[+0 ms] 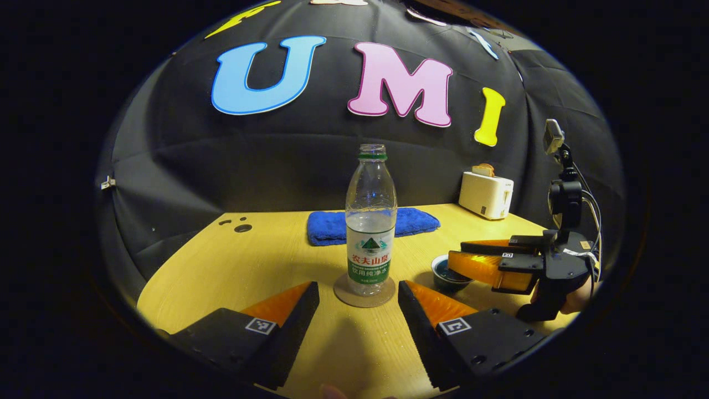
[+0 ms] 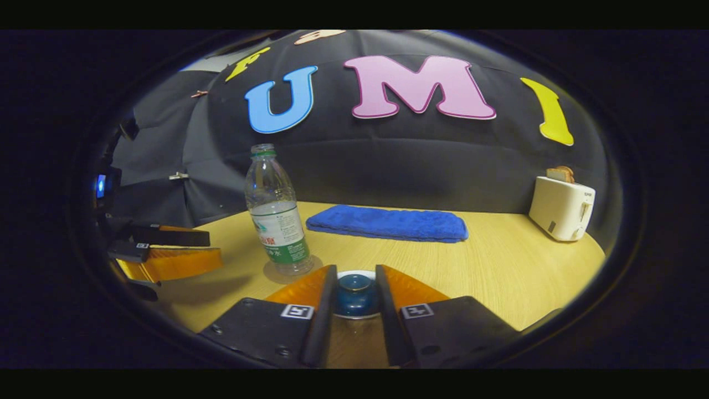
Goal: Open the teacup lid with one hand, grasp the water bottle and pour water into the teacup with the other hand; after pouring, place the water bottle on the coaster and then close the teacup lid.
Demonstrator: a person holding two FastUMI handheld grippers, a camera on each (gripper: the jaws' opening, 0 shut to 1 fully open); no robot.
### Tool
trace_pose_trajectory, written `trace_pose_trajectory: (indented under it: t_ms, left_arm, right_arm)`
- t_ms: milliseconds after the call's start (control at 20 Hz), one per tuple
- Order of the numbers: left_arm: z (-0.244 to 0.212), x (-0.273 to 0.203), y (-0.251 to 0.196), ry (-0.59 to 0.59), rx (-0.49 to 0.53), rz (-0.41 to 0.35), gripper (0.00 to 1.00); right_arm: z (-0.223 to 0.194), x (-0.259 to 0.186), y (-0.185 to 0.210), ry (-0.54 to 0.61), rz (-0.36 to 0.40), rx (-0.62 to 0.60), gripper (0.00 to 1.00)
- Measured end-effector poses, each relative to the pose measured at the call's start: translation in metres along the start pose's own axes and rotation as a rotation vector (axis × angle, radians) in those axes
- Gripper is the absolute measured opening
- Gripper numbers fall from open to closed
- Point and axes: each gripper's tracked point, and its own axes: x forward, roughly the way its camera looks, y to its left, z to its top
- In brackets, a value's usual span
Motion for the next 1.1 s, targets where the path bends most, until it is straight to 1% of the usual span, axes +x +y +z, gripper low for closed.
trace_pose_trajectory:
  t_ms: [50,100,150,250,400,550,600,650,700,800,950,1100]
  left_arm:
    - [0.002,-0.001,0.000,0.000,-0.001,0.007,0.90]
    - [0.004,-0.004,0.000,0.000,-0.006,0.014,0.90]
    - [0.009,-0.006,-0.002,-0.003,-0.015,0.020,0.91]
    - [0.018,-0.012,-0.005,-0.009,-0.028,0.032,0.90]
    - [0.038,-0.026,-0.010,-0.021,-0.029,0.061,0.91]
    - [0.070,-0.044,-0.016,-0.036,-0.009,0.089,0.90]
    - [0.081,-0.052,-0.018,-0.038,-0.005,0.098,0.91]
    - [0.092,-0.059,-0.021,-0.041,-0.005,0.101,0.91]
    - [0.105,-0.066,-0.024,-0.047,-0.008,0.106,0.90]
    - [0.127,-0.080,-0.030,-0.055,-0.005,0.113,0.90]
    - [0.155,-0.102,-0.037,-0.064,0.014,0.124,0.91]
    - [0.168,-0.122,-0.049,-0.062,-0.005,0.125,0.90]
  right_arm:
    - [0.006,-0.003,0.000,-0.010,0.000,0.006,0.58]
    - [0.012,-0.007,-0.002,-0.015,-0.006,0.011,0.64]
    - [0.018,-0.011,-0.003,-0.017,-0.009,0.017,0.80]
    - [0.037,-0.023,-0.005,-0.025,-0.017,0.018,0.90]
    - [0.073,-0.046,-0.005,-0.048,-0.022,0.008,0.92]
    - [0.114,-0.072,-0.003,-0.063,-0.018,-0.003,0.94]
    - [0.128,-0.082,-0.002,-0.066,-0.015,-0.003,0.94]
    - [0.144,-0.091,0.000,-0.073,-0.008,-0.002,0.90]
    - [0.159,-0.102,0.001,-0.083,-0.006,-0.006,0.94]
    - [0.188,-0.122,0.000,-0.099,-0.009,-0.024,0.94]
    - [0.217,-0.156,0.000,-0.117,-0.017,-0.028,0.94]
    - [0.235,-0.184,0.003,-0.125,-0.008,-0.032,0.94]
